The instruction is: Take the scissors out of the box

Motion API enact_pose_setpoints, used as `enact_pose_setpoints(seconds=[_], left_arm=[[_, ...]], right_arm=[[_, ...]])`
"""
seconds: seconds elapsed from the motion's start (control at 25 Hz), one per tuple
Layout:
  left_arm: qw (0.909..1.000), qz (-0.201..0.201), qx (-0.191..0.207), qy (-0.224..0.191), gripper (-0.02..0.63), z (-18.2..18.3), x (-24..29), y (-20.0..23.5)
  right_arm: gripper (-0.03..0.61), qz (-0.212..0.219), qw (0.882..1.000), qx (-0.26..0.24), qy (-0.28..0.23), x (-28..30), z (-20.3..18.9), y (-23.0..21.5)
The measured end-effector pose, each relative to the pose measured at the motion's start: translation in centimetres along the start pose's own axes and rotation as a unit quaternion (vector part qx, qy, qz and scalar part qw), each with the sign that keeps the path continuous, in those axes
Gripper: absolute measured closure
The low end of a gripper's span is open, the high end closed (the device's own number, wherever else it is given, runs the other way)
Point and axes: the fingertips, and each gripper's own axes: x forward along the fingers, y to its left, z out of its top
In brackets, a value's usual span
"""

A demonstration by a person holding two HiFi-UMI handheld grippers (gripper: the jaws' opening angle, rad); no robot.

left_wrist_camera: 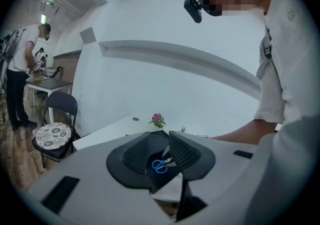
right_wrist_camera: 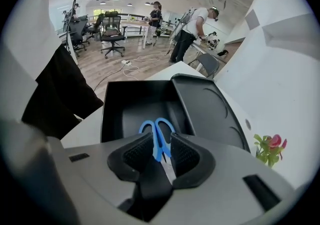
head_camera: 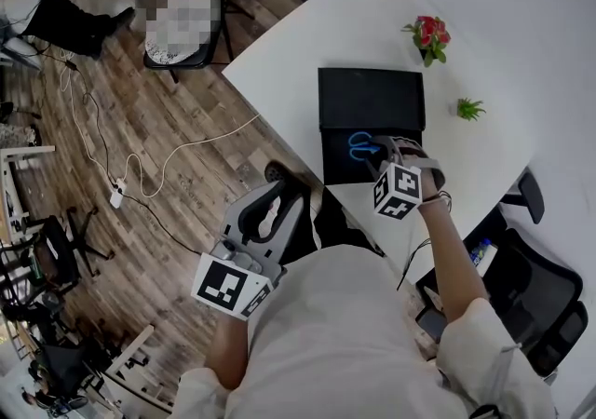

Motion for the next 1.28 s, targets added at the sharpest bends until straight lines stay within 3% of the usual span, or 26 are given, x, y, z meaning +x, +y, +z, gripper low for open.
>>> enact_pose_setpoints(seconds=[0.76, 1.28], left_arm=[[0.9999, 0.01, -0.001, 0.003, 0.489, 0.2, 0.0, 1.2], [0.9999, 0.009, -0.005, 0.002, 0.489, 0.3, 0.0, 1.5]], right_arm=[[0.459, 0.034, 0.997, -0.055, 0.046, 2.8, -0.9, 0.5], [0.488, 0.063, 0.994, -0.049, 0.078, 3.2, -0.8, 1.0]])
